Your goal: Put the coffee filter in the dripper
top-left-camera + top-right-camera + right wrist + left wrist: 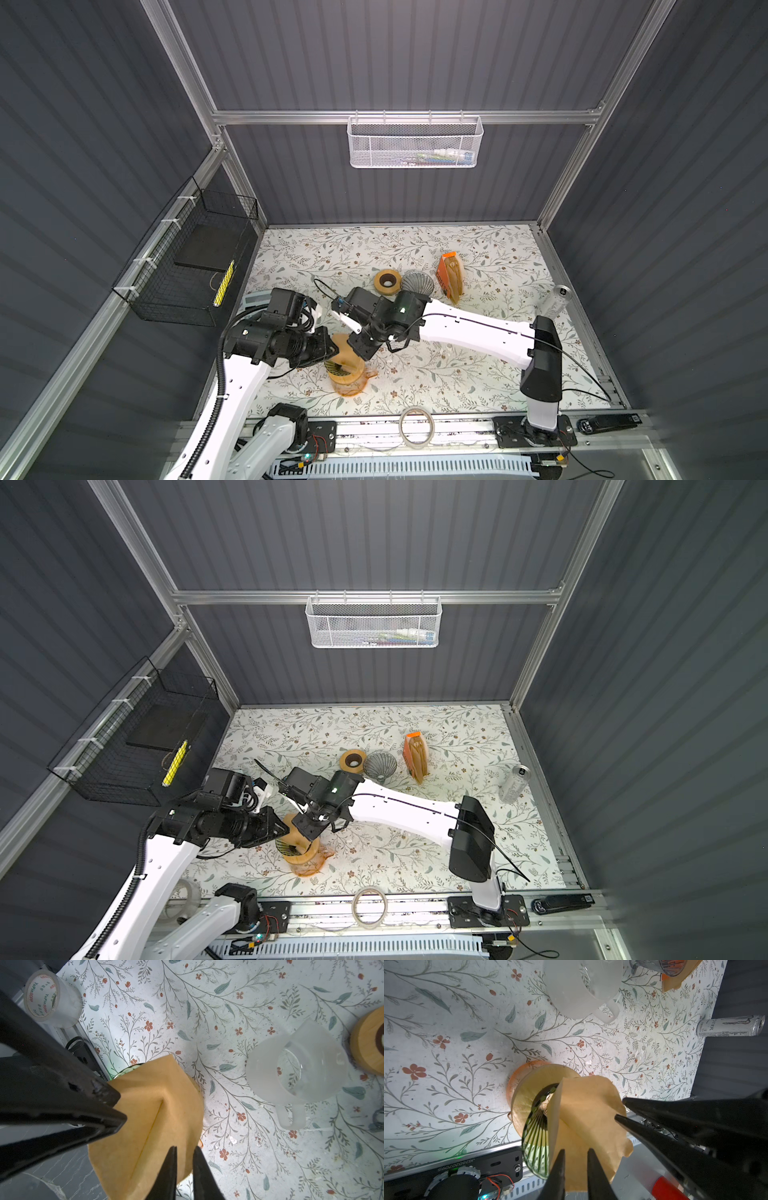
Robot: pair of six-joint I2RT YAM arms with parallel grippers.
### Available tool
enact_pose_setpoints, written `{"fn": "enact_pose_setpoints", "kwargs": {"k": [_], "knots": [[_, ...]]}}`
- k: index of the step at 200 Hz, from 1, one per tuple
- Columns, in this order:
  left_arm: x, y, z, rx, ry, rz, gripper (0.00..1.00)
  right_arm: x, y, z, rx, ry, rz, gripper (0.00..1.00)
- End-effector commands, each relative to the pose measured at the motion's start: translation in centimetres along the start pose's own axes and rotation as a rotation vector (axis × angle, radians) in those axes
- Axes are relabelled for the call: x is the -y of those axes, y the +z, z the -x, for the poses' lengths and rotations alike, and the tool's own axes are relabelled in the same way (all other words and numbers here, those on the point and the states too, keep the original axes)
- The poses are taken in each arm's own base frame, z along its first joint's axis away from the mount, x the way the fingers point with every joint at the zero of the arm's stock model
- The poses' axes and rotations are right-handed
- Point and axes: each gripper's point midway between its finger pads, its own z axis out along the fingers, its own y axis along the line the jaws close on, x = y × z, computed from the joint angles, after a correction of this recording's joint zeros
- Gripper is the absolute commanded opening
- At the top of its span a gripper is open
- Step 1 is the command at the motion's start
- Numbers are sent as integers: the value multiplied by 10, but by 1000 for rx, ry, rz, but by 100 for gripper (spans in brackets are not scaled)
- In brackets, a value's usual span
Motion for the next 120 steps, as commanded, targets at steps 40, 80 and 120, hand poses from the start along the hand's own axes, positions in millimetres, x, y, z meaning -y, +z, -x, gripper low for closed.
{"fn": "enact_pose_setpoints", "kwargs": {"k": [40, 80, 120], "knots": [[-11, 4, -14, -29, -13, 26, 21, -3, 14, -6, -29, 7, 9, 16], [-13, 7, -14, -32, -15, 31, 21, -4, 17, -8, -32, 11, 13, 14], [-16, 10, -16, -37, -19, 34, 21, -6, 21, -11, -43, 8, 13, 13]]}}
